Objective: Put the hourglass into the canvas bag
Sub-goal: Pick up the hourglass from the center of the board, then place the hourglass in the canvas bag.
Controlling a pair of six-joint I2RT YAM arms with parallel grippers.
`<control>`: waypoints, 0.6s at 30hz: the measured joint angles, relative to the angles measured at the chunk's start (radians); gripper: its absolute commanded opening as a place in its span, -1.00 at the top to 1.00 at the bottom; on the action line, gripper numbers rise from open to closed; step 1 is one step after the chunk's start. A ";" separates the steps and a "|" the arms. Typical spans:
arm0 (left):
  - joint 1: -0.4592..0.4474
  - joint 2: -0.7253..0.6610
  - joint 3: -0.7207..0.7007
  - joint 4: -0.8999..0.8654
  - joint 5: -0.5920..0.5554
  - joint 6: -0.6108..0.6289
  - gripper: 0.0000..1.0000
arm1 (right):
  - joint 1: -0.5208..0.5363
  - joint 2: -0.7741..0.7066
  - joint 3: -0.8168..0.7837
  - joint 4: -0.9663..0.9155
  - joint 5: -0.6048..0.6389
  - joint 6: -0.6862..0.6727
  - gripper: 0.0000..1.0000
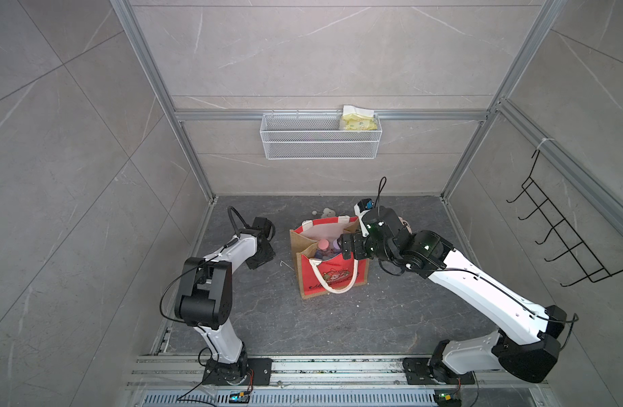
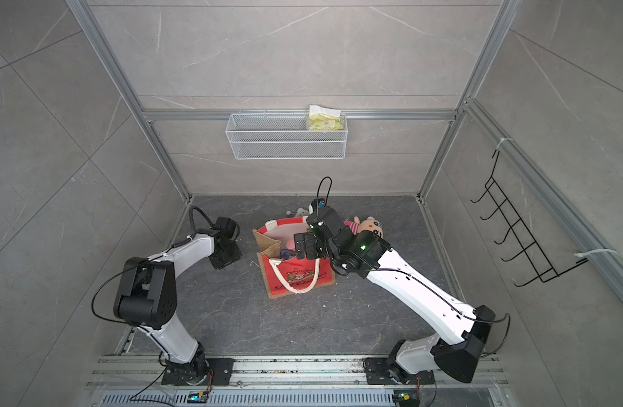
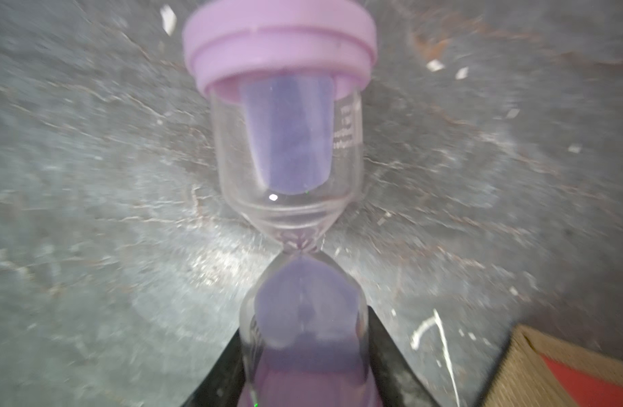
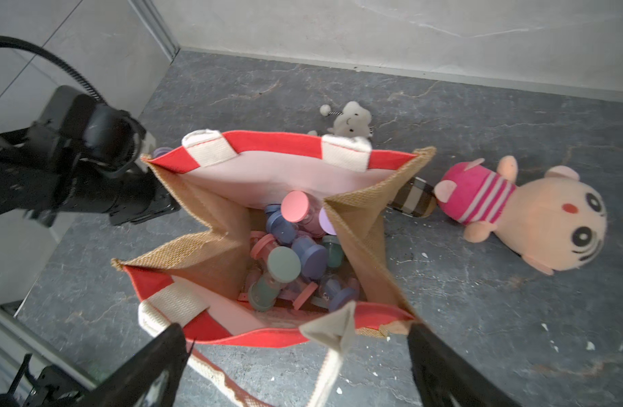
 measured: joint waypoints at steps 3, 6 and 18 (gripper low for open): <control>-0.019 -0.086 0.003 -0.039 -0.034 0.023 0.65 | -0.015 -0.004 0.011 -0.039 0.027 0.014 -0.99; -0.053 -0.180 0.034 -0.095 -0.057 0.064 0.70 | -0.033 0.013 0.060 -0.100 0.047 0.018 -0.99; -0.323 -0.398 0.288 -0.224 -0.085 0.202 0.79 | -0.099 0.315 0.280 -0.215 0.025 -0.025 -0.99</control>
